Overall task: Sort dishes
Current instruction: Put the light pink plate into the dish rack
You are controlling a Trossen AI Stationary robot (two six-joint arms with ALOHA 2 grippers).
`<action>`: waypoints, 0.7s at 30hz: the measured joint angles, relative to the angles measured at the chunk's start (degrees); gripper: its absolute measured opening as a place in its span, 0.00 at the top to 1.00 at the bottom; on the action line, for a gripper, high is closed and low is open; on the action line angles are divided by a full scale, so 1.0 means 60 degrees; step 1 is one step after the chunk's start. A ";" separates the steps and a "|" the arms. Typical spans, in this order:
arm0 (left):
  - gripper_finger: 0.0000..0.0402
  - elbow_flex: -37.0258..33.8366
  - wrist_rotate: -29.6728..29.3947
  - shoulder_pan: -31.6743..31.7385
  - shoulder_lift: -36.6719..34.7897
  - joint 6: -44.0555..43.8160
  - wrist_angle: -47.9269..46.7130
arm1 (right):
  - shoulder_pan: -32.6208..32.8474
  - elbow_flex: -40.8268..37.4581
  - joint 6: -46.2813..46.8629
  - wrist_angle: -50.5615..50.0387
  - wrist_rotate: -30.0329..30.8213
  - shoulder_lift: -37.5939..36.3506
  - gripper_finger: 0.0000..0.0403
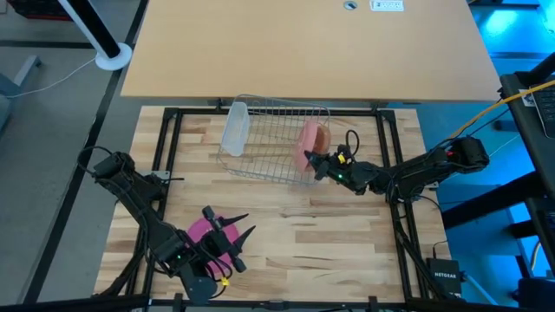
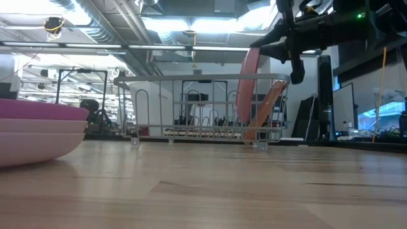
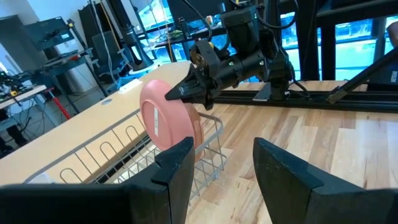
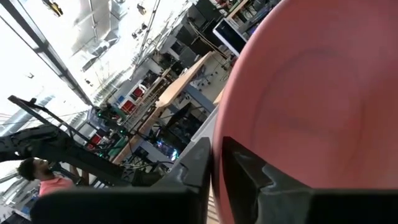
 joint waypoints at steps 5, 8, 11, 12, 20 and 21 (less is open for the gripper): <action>0.61 0.0000 0.0000 0.0000 0.0000 0.0000 0.0003 | -0.0004 -0.0007 -0.0023 -0.0029 -0.0449 0.0011 0.88; 0.61 0.0000 0.0000 0.0000 0.0000 0.0000 0.0000 | -0.0004 -0.0011 -0.0026 -0.0025 -0.0664 0.0011 0.87; 0.61 0.0000 0.0000 0.0000 0.0000 0.0003 0.0000 | -0.0004 -0.0008 -0.0027 -0.0025 -0.0792 0.0011 0.85; 0.61 0.0000 0.0000 0.0000 0.0000 0.0003 0.0000 | -0.0004 -0.0011 -0.0026 -0.0025 -0.0846 0.0011 0.84; 0.61 0.0000 0.0000 0.0000 0.0000 0.0000 0.0003 | -0.0004 -0.0011 -0.0030 -0.0022 -0.0894 0.0011 0.69; 0.61 0.0000 0.0000 0.0000 0.0000 0.0003 0.0001 | -0.0004 -0.0011 -0.0080 -0.0022 -0.0883 0.0011 0.68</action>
